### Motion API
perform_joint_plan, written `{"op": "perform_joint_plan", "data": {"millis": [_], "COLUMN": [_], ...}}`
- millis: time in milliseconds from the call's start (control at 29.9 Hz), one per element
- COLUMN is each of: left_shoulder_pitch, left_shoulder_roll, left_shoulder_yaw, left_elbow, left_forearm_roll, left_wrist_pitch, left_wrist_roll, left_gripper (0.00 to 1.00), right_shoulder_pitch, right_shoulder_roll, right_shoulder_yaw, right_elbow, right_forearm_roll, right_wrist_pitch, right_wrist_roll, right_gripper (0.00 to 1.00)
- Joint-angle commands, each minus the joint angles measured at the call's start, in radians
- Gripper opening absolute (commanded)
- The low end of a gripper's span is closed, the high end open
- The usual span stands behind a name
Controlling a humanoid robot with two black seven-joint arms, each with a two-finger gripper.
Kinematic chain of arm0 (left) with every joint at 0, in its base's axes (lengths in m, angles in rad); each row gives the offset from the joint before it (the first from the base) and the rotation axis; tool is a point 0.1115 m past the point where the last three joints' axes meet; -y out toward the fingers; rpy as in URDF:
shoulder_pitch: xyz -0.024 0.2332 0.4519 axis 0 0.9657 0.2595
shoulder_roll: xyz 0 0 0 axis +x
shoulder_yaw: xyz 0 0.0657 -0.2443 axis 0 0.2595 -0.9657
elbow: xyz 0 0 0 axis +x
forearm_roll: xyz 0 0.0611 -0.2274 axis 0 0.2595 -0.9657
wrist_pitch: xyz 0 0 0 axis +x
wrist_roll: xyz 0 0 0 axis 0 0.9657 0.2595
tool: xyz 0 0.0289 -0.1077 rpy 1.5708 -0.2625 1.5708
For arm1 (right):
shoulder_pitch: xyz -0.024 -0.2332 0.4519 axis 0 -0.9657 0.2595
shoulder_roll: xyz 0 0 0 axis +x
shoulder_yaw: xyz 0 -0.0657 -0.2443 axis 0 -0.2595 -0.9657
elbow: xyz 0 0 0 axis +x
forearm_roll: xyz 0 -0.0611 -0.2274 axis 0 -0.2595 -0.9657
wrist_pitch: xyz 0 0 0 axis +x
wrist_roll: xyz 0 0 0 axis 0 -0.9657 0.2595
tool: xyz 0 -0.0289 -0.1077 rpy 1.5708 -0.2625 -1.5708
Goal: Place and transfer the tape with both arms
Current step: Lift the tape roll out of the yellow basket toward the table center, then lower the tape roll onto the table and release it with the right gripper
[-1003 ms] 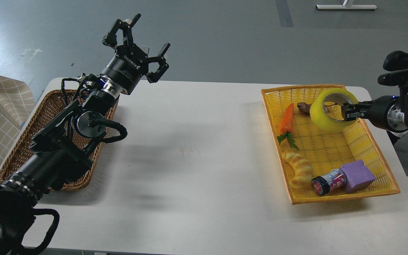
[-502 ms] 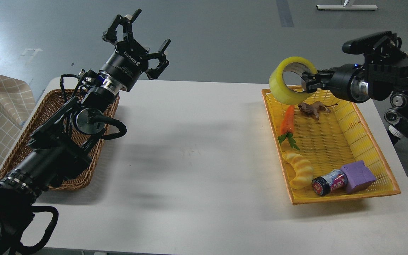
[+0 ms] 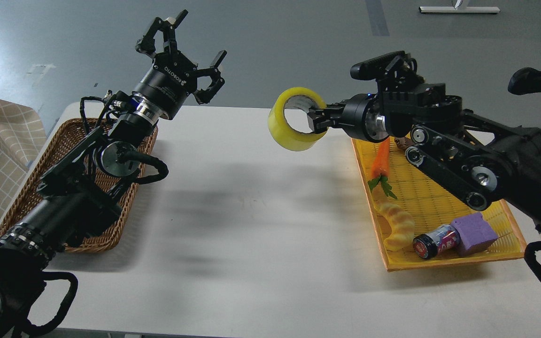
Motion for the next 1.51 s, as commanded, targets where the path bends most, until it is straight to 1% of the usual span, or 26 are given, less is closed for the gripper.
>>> {"op": "perform_joint_plan", "data": {"millis": [0,134,234,301,368,702,836,937,1137,1238,1472], "left_shoulder_pitch": [0.001,0.001,0.001,0.001,0.001,0.001,0.001,0.001,0.001,0.001,0.003], "left_shoulder_roll": [0.0,-0.001,-0.001,0.002,0.005,0.005,0.003,0.003,0.005,0.005,0.0], "left_shoulder_yaw": [0.0,0.0,0.0,0.0,0.0,0.0,0.0,0.0,0.0,0.0,0.0], "left_elbow": [0.0,0.001,0.0,0.0,0.0,0.0,0.001,0.0,0.0,0.001,0.001], "left_forearm_roll": [0.0,0.0,0.0,0.0,0.0,0.0,0.0,0.0,0.0,0.0,0.0], "left_wrist_pitch": [0.0,0.0,0.0,0.0,0.0,0.0,0.0,0.0,0.0,0.0,0.0], "left_wrist_roll": [0.0,0.0,-0.001,-0.001,-0.001,-0.003,-0.003,-0.003,-0.003,-0.003,-0.003], "left_gripper": [0.98,0.98,0.98,0.98,0.98,0.98,0.98,0.98,0.98,0.98,0.98], "right_shoulder_pitch": [0.001,0.001,0.001,0.001,0.001,-0.024,-0.028,-0.03,-0.038,-0.042,-0.044], "right_shoulder_roll": [0.051,0.126,0.152,0.172,0.18,0.189,0.189,0.189,0.189,0.189,0.189], "right_shoulder_yaw": [-0.041,-0.068,-0.081,-0.102,-0.12,-0.194,-0.196,-0.197,-0.225,-0.225,-0.226], "right_elbow": [-0.03,-0.082,-0.096,-0.11,-0.12,-0.151,-0.186,-0.2,-0.22,-0.223,-0.235], "right_forearm_roll": [-0.001,-0.001,-0.003,-0.006,-0.004,-0.004,-0.004,-0.004,-0.006,-0.006,-0.006], "right_wrist_pitch": [0.0,0.0,0.0,0.0,0.0,0.0,0.0,0.0,0.0,0.0,0.0], "right_wrist_roll": [0.0,0.0,0.0,0.0,0.0,0.0,0.0,0.0,0.0,0.0,0.0], "right_gripper": [0.09,0.1,0.1,0.16,0.16,0.18,0.19,0.21,0.22,0.25,0.25]}}
